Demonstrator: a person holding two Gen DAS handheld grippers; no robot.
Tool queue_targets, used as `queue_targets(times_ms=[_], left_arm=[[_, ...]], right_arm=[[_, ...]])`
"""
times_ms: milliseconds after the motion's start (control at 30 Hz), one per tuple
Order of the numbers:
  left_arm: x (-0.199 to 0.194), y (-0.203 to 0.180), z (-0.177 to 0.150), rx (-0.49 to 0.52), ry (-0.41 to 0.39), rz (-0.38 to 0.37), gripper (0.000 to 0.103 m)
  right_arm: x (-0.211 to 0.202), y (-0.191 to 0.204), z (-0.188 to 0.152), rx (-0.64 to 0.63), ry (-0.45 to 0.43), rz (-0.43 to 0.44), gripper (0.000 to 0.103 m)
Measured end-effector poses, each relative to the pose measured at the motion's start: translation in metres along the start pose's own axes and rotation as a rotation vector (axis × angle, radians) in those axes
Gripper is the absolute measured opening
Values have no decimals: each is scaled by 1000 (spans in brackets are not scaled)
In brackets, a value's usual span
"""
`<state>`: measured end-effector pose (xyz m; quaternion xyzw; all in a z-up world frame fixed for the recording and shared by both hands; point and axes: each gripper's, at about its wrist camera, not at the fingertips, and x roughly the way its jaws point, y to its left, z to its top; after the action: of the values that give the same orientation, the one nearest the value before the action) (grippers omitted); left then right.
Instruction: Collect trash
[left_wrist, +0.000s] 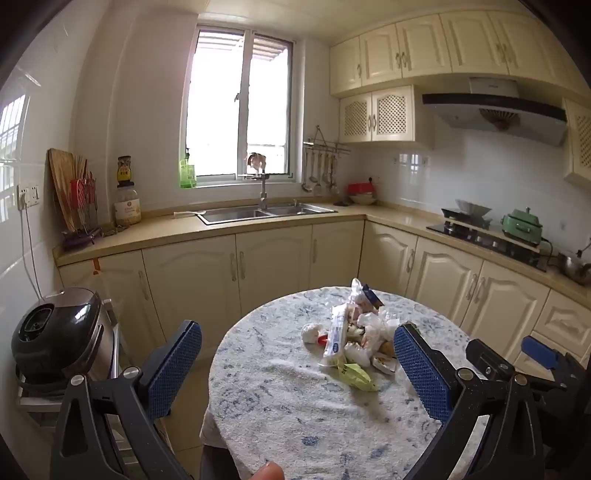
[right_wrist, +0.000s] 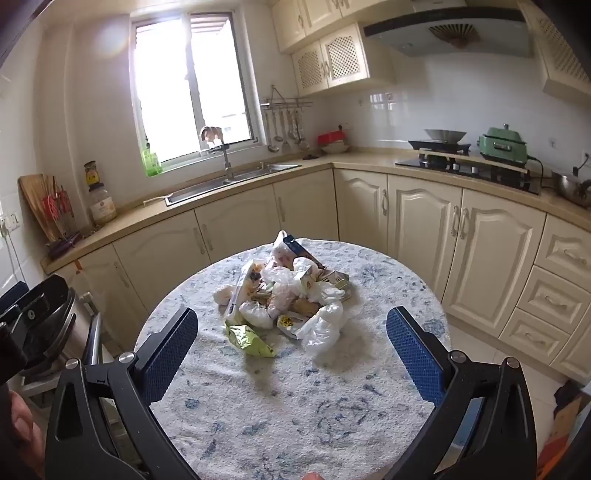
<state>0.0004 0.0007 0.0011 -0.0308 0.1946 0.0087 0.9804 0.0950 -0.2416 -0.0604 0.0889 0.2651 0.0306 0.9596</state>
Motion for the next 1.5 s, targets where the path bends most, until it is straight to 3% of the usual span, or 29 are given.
queue_targets(times_ms=[367, 1067, 1500], left_arm=[[-29, -3, 5, -2, -69, 11, 102], [-51, -15, 8, 8, -124, 13, 102], [-34, -18, 5, -5, -89, -1, 102]], right_arm=[[-25, 12, 18, -41, -103, -6, 103], [-37, 17, 28, -68, -132, -17, 103], [-30, 12, 26, -71, -112, -18, 103]])
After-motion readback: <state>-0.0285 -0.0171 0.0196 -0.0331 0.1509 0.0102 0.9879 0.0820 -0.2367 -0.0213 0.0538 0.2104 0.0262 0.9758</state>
